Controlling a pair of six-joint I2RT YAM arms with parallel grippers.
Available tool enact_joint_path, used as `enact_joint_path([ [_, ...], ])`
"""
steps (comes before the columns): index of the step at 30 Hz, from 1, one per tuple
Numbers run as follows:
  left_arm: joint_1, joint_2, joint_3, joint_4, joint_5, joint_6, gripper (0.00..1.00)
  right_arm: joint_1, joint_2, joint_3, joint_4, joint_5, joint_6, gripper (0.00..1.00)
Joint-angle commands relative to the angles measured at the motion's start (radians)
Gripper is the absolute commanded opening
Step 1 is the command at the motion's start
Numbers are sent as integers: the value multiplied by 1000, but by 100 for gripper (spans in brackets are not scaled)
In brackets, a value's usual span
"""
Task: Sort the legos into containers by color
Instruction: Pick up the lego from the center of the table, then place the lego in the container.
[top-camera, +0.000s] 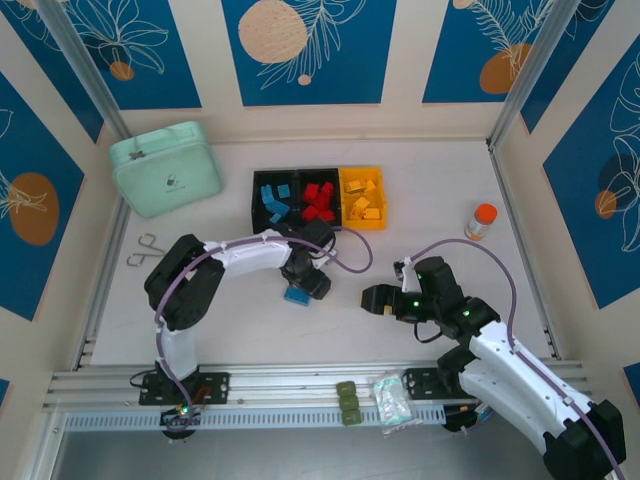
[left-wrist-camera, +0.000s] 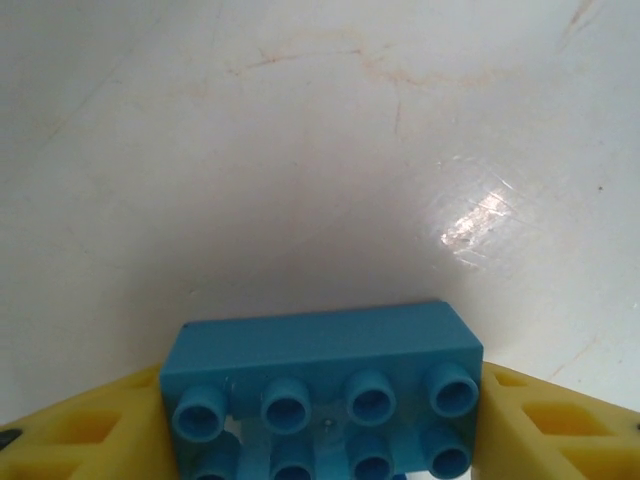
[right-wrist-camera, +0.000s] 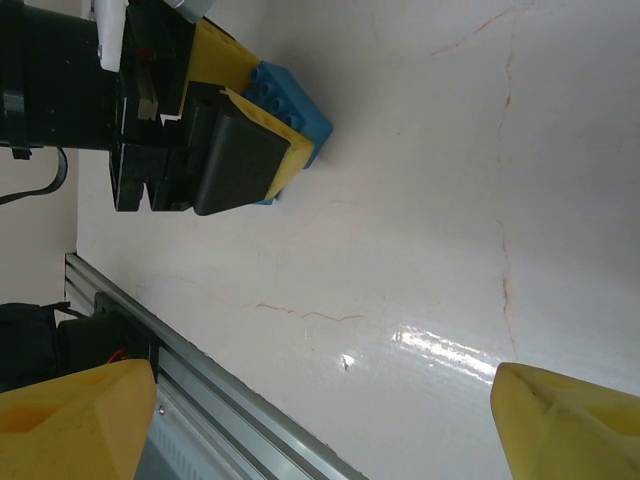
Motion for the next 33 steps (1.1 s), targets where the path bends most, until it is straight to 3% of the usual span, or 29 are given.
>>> enact_joint_path([
  [1, -7, -32, 32, -33, -19, -5, 59, -7, -11, -13, 14, -26, 12, 87],
  [10, 30, -95, 104, -102, -77, 8, 59, -5, 1, -4, 34, -39, 11, 87],
  [20, 188, -105, 239, -171, -103, 58, 59, 71, 114, 27, 126, -15, 20, 87],
  [33, 350, 122, 636, -321, -135, 227, 59, 130, 227, 58, 197, 9, 26, 87],
])
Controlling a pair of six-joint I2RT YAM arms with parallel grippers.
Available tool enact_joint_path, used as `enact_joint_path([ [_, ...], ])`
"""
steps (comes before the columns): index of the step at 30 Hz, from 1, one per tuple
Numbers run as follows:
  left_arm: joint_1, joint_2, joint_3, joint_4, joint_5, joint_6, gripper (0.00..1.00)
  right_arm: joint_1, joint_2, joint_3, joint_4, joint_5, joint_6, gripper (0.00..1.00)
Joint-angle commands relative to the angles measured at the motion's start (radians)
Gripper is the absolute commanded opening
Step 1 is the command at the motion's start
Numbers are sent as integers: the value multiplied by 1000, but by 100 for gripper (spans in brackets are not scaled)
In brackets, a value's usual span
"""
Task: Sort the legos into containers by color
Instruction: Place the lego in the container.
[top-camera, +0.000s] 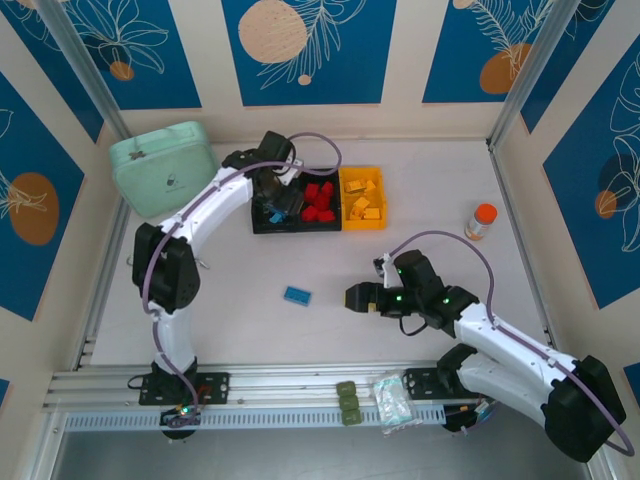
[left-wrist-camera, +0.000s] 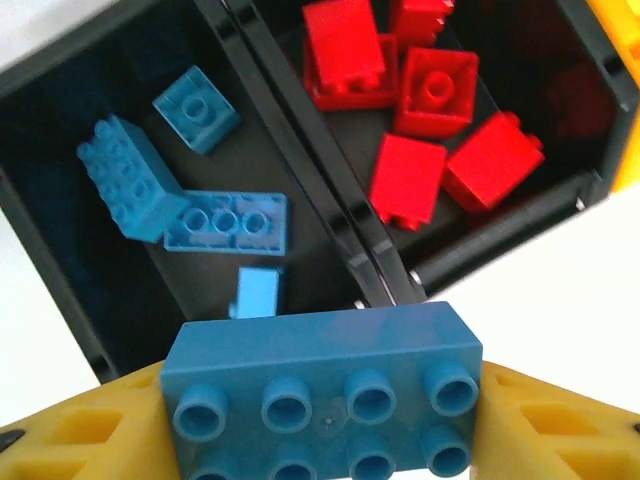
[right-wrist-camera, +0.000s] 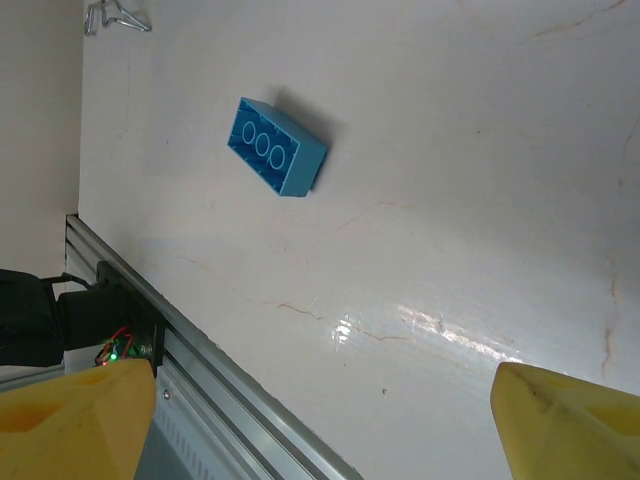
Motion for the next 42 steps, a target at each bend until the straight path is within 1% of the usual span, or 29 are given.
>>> enact_joint_path([
  [1, 29, 80, 107, -104, -25, 89, 59, 14, 17, 21, 28, 7, 15, 87],
  [3, 50, 117, 151, -116, -20, 88, 59, 14, 23, 22, 30, 9, 17, 87],
  [8, 66, 181, 203, -99, -10, 67, 60, 14, 35, 25, 27, 11, 15, 87],
  [12, 77, 240, 244, -102, -34, 29, 60, 14, 40, 27, 23, 13, 15, 87],
  [16, 91, 275, 259, -83, -26, 1, 60, 14, 42, 31, 13, 17, 14, 87],
  [21, 103, 312, 279, -82, -46, -20, 61, 15, 39, 36, 3, 19, 13, 87],
  [27, 109, 319, 282, -67, -48, -30, 64, 14, 39, 40, -3, 21, 14, 87],
  [28, 108, 321, 284, -66, -49, -30, 65, 15, 40, 41, -3, 21, 14, 87],
  [30, 110, 322, 290, -70, -47, -34, 71, 15, 40, 42, -4, 21, 14, 87],
  [35, 109, 310, 289, -71, -27, -41, 79, 15, 39, 44, -6, 21, 12, 87],
  [42, 103, 240, 259, -76, -12, -58, 79, 14, 40, 48, -3, 22, 7, 87],
])
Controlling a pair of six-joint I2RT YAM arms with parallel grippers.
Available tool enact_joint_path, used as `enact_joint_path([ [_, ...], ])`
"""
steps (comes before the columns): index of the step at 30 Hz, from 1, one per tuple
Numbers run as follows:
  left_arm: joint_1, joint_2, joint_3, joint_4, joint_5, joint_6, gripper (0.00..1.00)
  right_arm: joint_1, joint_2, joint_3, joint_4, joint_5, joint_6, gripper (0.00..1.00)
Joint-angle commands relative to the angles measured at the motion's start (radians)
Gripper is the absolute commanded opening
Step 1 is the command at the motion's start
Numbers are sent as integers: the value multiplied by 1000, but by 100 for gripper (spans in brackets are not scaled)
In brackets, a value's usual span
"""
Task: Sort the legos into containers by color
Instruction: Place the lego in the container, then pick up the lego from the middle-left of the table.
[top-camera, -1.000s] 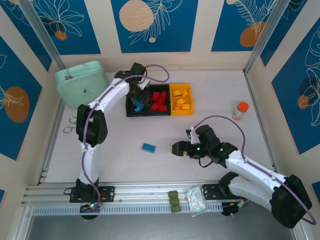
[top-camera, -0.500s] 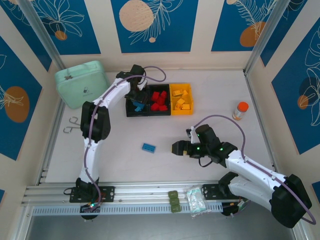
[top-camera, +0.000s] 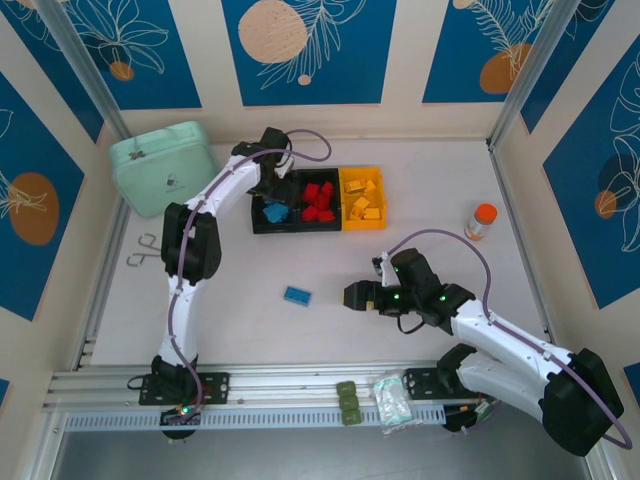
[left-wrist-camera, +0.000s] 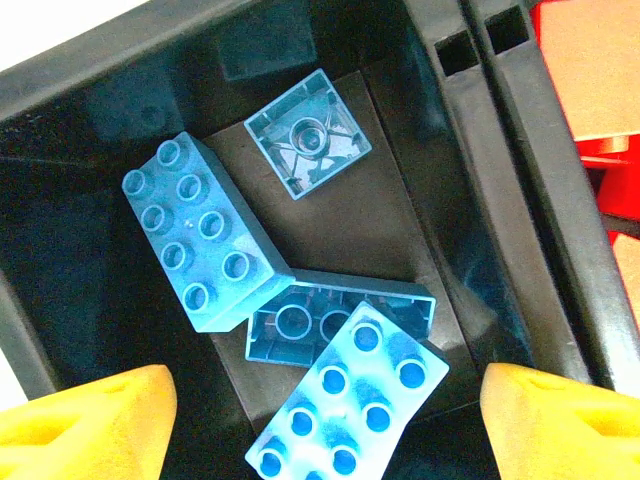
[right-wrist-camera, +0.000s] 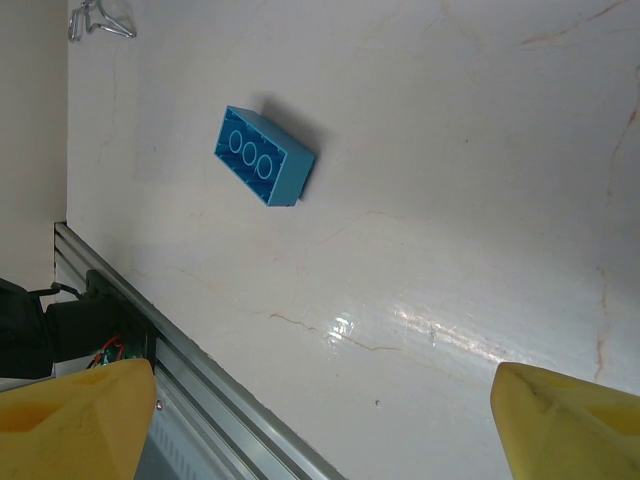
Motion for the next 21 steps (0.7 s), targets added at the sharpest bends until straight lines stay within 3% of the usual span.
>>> enact_joint_path([
  [1, 1, -90, -17, -10, 21, -18, 79, 8, 4, 39, -14, 1, -3, 87],
  [6, -25, -202, -132, 10, 48, -30, 79, 8, 4, 51, -18, -1, -18, 87],
  [14, -116, -438, -466, 67, 39, -63, 80, 8, -16, 55, -35, -4, -36, 87],
  [21, -196, -606, -740, 162, 97, -165, 88, 9, -52, 48, -55, 3, -37, 87],
])
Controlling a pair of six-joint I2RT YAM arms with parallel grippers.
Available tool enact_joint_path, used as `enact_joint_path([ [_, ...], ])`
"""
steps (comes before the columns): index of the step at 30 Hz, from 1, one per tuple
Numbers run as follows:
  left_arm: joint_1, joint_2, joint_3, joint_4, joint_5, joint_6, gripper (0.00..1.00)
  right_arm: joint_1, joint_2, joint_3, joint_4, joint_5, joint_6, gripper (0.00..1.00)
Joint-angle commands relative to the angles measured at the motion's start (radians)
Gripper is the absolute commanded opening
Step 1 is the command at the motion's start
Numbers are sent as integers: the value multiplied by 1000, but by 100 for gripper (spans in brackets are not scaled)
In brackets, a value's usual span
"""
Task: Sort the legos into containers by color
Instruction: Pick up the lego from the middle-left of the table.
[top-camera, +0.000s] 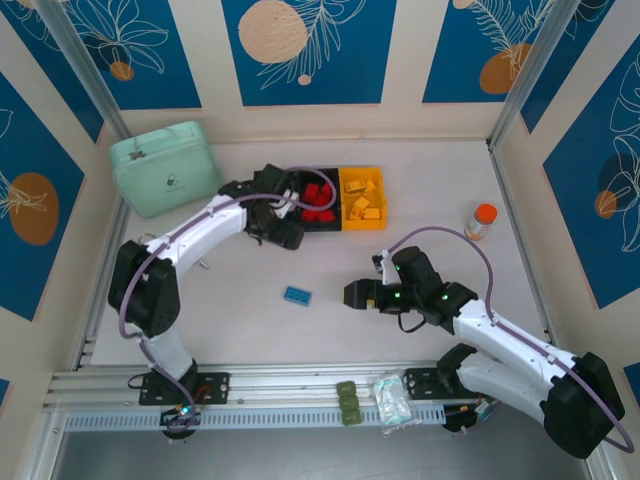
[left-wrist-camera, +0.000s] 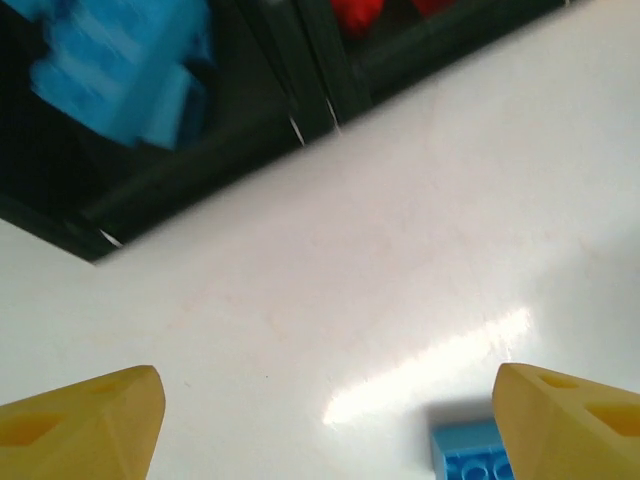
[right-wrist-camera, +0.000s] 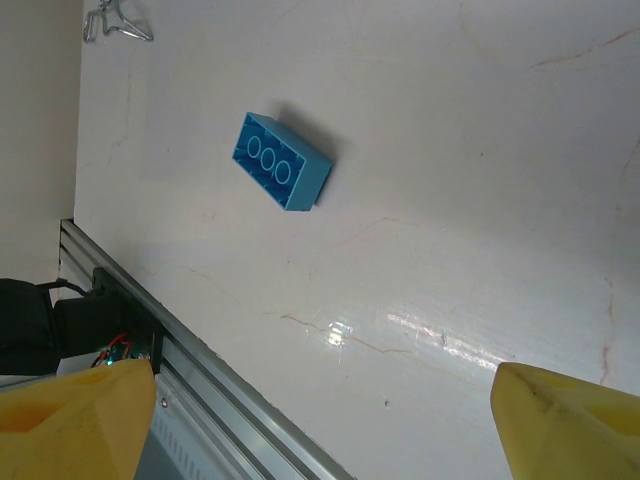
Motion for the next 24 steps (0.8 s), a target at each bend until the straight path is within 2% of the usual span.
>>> enact_joint_path([
  [1, -41, -78, -101, 60, 40, -78, 91, 9, -34, 19, -26, 3, -15, 87],
  [6, -112, -128, -234, 102, 18, -157, 99, 11, -60, 5, -35, 10, -7, 87],
  [11, -158, -156, -340, 179, 31, -228, 99, 13, -76, -4, -50, 10, -4, 87],
  [24, -248, -127, -386, 225, 24, -297, 100, 57, -93, -56, -82, 46, 21, 87],
])
